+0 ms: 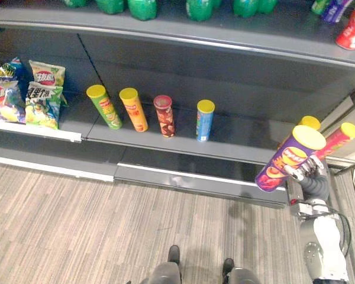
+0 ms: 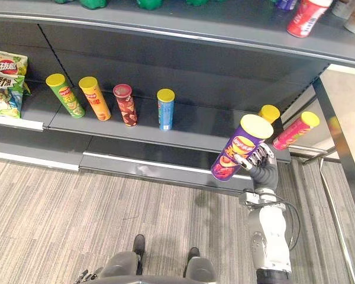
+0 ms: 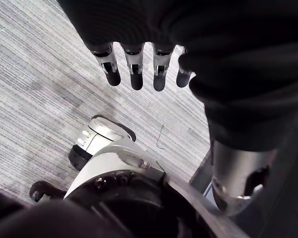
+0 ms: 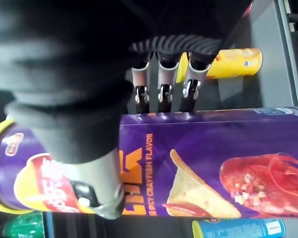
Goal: Put the gum and the chips on the shelf.
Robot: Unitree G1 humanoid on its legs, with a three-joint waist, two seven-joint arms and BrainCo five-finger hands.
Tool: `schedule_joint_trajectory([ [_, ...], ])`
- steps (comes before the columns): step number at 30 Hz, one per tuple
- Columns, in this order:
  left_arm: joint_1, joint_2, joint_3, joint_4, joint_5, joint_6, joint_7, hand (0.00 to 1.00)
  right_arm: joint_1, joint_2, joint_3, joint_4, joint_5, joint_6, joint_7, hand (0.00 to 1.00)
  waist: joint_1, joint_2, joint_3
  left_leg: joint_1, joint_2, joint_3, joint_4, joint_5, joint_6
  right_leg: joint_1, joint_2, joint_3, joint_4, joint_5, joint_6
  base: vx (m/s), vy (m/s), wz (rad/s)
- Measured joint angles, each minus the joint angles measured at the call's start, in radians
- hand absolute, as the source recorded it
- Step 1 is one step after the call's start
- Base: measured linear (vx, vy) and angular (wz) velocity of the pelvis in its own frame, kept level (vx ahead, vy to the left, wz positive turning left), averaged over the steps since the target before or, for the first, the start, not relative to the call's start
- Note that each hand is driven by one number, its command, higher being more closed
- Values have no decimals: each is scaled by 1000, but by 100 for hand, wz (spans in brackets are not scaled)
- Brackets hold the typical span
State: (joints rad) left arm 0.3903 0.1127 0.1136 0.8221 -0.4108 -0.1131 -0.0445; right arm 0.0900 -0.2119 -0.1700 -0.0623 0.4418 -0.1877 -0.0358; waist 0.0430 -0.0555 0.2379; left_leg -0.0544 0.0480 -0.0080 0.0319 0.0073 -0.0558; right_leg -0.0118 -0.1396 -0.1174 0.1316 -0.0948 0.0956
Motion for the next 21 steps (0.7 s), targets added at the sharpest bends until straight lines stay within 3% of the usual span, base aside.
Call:
schedule_joint_trajectory([
  [7,-5,-21,-9,7,-1,-9,9,0,38,-1,-12,1,-1,0,1,100,-12,43,-29,12,45,-8,-101,72,-33,-21,40,-31,-10,-6,10,-97,-80,5],
  [17,-18,-23,-10,6,-1,-11,37,0,55,4,34,2,-4,0,35,100,-11,49,-52,10,39,-9,-122,90,-36,-4,30,-42,-48,19,15,1,1,3],
  [18,-39,-30,-9,7,1,-10,40,0,42,6,97,39,38,25,69,100,-12,62,-86,39,33,-6,-132,84,-30,38,28,-45,-80,25,16,26,7,4],
  [21,-39,-30,-9,7,1,-10,40,0,42,6,97,39,38,25,69,100,-12,62,-86,39,33,-6,-132,84,-30,38,28,-45,-80,25,16,0,0,0],
])
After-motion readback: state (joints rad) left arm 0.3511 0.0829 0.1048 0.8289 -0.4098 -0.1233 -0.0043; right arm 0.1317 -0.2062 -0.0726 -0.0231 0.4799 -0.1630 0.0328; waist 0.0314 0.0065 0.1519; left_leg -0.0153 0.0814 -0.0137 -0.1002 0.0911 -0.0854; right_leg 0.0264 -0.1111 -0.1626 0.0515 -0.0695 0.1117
